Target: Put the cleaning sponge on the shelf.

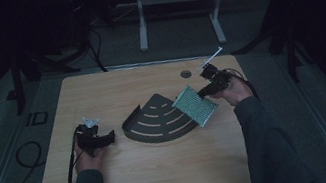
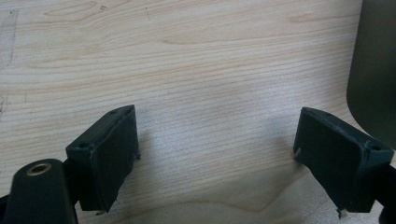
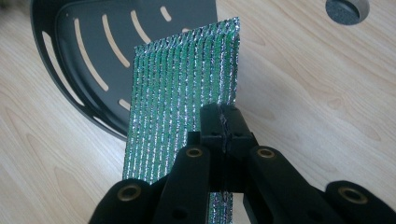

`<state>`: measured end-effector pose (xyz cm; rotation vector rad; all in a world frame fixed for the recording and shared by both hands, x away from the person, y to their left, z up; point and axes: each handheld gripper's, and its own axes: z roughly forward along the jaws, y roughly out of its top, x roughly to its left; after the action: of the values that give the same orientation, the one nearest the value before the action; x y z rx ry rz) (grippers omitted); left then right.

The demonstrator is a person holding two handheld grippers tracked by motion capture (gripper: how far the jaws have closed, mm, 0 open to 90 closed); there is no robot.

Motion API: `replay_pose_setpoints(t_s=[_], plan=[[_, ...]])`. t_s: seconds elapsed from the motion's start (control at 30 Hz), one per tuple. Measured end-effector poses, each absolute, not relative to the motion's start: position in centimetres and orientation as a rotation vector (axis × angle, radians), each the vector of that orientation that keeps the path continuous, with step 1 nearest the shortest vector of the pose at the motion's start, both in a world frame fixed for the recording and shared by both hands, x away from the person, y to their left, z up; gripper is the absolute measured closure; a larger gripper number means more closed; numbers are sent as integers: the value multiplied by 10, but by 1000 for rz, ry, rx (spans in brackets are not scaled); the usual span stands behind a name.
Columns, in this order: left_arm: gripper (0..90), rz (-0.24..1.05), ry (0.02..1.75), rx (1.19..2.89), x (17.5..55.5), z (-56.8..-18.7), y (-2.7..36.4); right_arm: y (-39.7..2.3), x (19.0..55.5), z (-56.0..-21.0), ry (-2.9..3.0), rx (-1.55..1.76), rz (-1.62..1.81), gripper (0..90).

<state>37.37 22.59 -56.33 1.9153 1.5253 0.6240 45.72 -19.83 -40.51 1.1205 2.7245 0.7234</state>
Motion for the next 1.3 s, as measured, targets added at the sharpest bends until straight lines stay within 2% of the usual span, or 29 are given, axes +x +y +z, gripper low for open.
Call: replay_pose_setpoints(t_s=[0.63, 1.3], plan=[[142, 623, 1525, 1917, 374, -563, 226, -181, 470, -408, 2726, 1114, 749, 894], [142, 623, 1525, 1917, 374, -563, 226, -165, 484, -429, 2751, 1101, 746, 894]])
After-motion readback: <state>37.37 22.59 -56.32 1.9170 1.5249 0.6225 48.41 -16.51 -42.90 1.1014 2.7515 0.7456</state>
